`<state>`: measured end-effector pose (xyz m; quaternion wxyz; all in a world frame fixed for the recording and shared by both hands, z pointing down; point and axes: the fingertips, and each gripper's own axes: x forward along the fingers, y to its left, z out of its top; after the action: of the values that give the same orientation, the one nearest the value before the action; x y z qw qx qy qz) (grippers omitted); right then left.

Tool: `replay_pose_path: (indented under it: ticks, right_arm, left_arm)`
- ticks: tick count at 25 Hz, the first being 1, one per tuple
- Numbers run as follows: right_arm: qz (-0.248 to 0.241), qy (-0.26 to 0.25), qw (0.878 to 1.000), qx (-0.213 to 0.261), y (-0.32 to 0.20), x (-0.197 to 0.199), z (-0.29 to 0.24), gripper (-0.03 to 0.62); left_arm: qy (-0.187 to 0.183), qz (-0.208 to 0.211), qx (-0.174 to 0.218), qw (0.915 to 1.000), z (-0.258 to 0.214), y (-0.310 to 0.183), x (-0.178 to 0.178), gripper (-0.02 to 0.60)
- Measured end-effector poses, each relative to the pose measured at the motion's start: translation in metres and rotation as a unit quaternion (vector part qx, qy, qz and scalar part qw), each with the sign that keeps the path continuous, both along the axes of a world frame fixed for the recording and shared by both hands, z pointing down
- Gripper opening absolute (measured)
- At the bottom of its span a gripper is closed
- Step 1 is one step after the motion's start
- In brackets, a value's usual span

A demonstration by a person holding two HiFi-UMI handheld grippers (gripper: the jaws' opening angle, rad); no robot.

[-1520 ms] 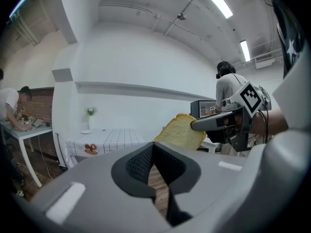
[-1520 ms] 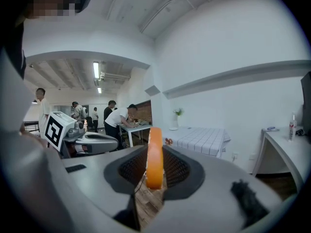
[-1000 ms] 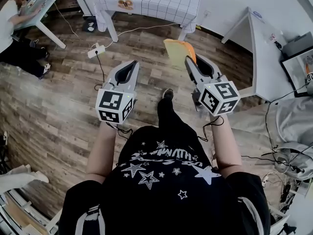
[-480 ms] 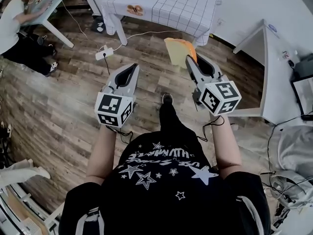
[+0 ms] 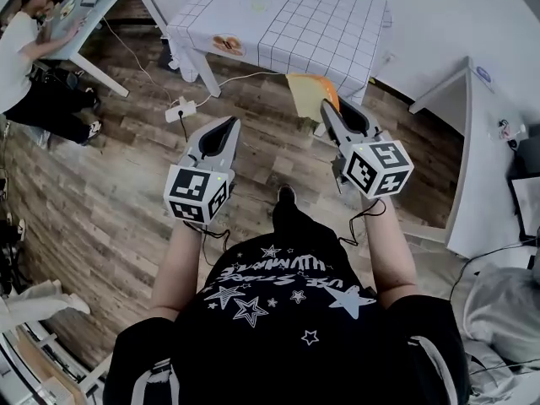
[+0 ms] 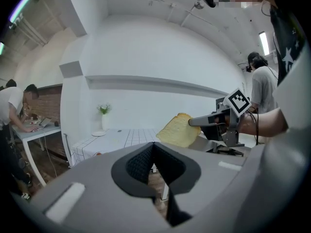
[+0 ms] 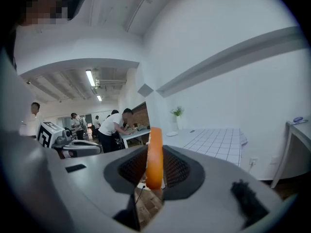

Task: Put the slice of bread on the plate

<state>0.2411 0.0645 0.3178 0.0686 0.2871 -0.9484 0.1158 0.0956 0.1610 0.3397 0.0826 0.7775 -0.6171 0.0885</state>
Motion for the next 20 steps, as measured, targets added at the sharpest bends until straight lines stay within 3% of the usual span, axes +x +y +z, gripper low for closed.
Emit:
replay_pose_path:
  ticks: [5,15,20]
  right_arm:
    - [0.005,-0.003,1.0,-0.01,-0.067,-0.007,0.0,0.097]
    - [0.002,-0.012,1.0,-0.014,-0.094,-0.004,0.039,0.097]
    - [0.003,-0.032,0.999,-0.025,-0.116,-0.005,0.044,0.097]
  left_arm:
    - [0.005,-0.007,-0.015,0.9998,0.003,-0.059,-0.012,0.009]
    - [0.022,-0.027,-0.008,0.9994,0.035,-0.08,-0.018,0.009]
    - [0.007,-0.039,-0.002,0.9992,0.027,-0.095,-0.019,0.009]
